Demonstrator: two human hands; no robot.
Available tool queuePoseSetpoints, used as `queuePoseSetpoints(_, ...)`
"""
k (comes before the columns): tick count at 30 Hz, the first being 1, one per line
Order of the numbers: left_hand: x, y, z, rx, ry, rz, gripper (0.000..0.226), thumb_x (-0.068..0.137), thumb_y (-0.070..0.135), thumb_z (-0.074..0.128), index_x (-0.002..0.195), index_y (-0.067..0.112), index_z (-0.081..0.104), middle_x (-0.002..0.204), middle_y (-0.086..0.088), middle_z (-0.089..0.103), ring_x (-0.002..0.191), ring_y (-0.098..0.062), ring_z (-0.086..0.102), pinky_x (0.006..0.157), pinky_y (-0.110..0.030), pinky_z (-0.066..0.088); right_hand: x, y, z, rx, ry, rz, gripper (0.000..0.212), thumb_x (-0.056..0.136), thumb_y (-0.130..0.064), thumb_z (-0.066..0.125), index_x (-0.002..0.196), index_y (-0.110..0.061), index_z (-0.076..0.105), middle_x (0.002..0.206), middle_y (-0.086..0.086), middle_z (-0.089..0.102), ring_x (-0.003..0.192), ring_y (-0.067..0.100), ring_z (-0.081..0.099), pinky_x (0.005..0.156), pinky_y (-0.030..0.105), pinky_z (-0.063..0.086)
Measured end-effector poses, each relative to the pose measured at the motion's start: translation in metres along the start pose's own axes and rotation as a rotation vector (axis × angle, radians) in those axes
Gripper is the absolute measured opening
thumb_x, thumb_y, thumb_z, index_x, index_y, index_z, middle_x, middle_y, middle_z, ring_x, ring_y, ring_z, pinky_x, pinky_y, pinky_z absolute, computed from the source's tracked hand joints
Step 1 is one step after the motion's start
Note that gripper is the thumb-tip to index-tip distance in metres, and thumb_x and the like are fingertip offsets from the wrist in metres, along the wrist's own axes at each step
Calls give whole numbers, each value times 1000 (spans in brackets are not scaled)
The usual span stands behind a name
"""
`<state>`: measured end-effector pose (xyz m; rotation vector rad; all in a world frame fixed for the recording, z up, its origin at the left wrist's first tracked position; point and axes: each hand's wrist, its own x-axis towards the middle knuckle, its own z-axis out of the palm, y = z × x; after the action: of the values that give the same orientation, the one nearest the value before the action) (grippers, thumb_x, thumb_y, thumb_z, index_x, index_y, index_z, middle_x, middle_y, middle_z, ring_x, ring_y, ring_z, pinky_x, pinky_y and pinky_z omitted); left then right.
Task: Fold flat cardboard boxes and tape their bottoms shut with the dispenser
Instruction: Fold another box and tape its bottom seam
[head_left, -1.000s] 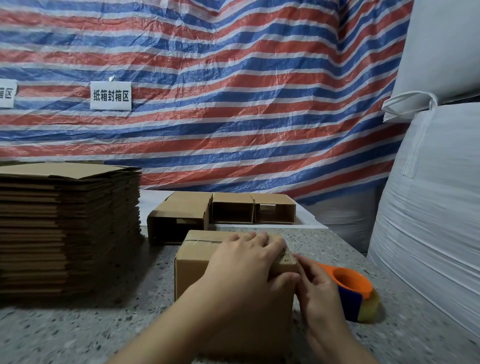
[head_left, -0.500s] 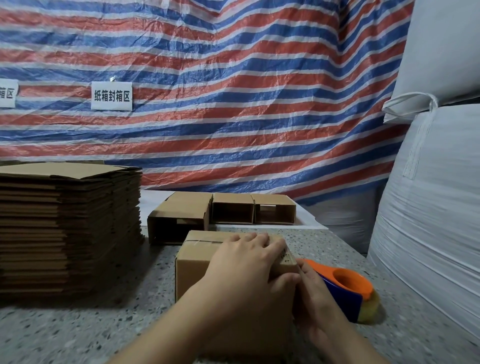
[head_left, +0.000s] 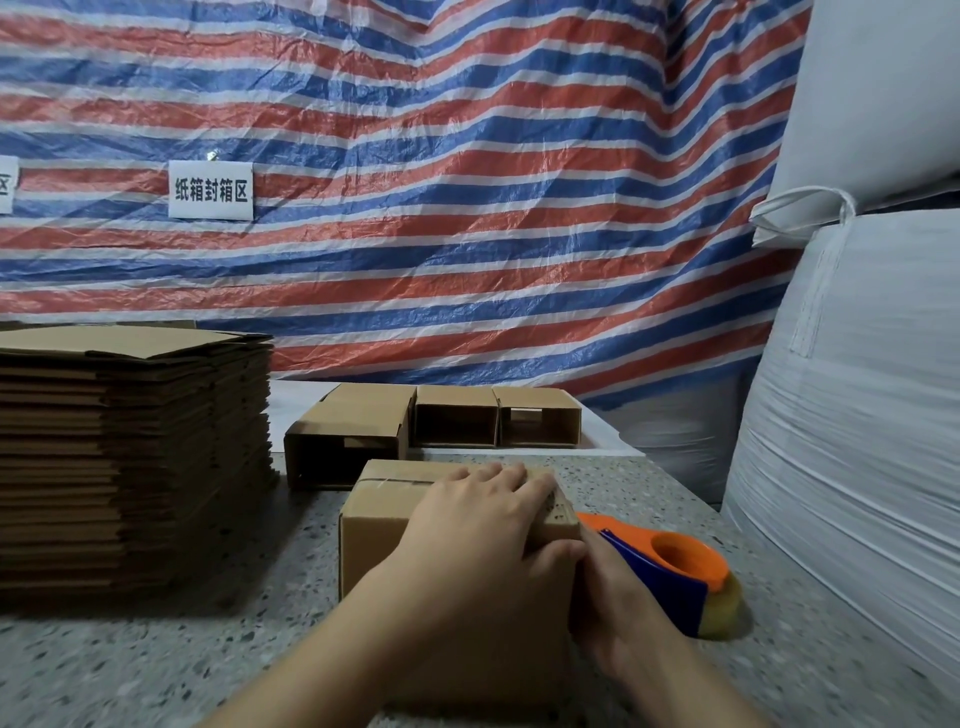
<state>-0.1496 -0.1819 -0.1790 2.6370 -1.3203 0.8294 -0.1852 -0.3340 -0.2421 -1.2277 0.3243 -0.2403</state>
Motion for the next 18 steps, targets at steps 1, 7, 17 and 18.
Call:
queuePoseSetpoints(1,0,0,0,-6,-4,-5,74,90,76,21,149,32,29,151,3,43,139,-19,39,113,-39,32,0,1,1,2,14,1,41,101,-49,50,112,-20,76,111,18,75,114,40,64,103,58,49)
queuePoseSetpoints(7,-1,-2,-5,-46,-17,21,66,92,74,26,148,41,22,149,3,44,136,-20,41,109,-40,36,-3,10,2,-15,60,-13,43,99,-50,51,112,-17,74,104,17,76,105,38,69,87,51,55)
queuePoseSetpoints(17,0,-1,-3,-30,11,-20,72,88,77,32,144,32,33,147,4,47,134,-17,43,111,-38,34,-6,4,6,-78,76,-37,43,95,-56,53,105,-22,78,102,14,77,106,38,68,91,51,55)
queuePoseSetpoints(18,-1,1,-5,-47,12,-43,75,87,78,35,144,31,33,149,4,46,135,-16,43,111,-37,34,-6,5,6,-82,82,-28,43,99,-52,51,106,-19,78,100,15,77,105,39,69,89,50,55)
